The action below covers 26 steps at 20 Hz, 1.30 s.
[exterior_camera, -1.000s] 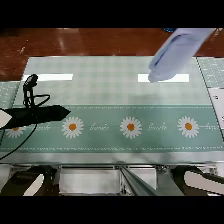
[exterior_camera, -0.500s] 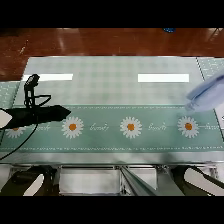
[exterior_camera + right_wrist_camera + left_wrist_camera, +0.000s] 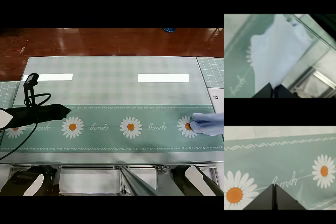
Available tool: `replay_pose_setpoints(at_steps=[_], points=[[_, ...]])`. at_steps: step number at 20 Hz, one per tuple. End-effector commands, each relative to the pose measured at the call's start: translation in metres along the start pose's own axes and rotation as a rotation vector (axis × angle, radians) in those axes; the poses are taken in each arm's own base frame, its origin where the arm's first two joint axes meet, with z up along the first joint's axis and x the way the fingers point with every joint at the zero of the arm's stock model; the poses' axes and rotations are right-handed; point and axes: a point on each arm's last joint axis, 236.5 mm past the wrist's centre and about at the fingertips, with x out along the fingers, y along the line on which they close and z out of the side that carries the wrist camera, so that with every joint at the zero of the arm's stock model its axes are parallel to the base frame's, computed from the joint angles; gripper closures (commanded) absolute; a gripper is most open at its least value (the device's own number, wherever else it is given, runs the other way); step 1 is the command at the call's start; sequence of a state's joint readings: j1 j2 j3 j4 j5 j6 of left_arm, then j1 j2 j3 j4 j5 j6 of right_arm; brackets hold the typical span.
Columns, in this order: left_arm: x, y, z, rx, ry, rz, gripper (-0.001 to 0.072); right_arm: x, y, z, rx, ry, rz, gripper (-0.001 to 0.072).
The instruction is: Fold the shirts.
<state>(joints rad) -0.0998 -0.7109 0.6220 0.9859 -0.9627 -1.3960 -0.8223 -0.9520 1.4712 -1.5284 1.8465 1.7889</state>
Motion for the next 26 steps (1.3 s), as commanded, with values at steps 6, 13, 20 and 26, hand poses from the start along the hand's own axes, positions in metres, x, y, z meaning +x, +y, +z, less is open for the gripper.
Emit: replay_pose_setpoints(at_steps=[6,13,20,26], points=[[0.004,0.003,0.003,-0.007,-0.006,0.006,0.0692,0.055,-0.178,-0.094,0.319,0.062,-0.531,0.0391],[0.002,0.006,0.052,0.072,-0.104,0.033,0.0692,0.099,-0.104,-0.027,0.254,-0.072,-0.144,0.0496],[-0.1,-0.07,0.224,0.286,-0.439,0.027,0.0693,-0.073,0.199,0.07,-0.266,-0.573,0.817,0.0693],[0.002,-0.076,0.161,0.252,-0.063,0.021,0.0692,0.049,0.314,-0.146,-1.107,-0.124,0.516,0.0692]])
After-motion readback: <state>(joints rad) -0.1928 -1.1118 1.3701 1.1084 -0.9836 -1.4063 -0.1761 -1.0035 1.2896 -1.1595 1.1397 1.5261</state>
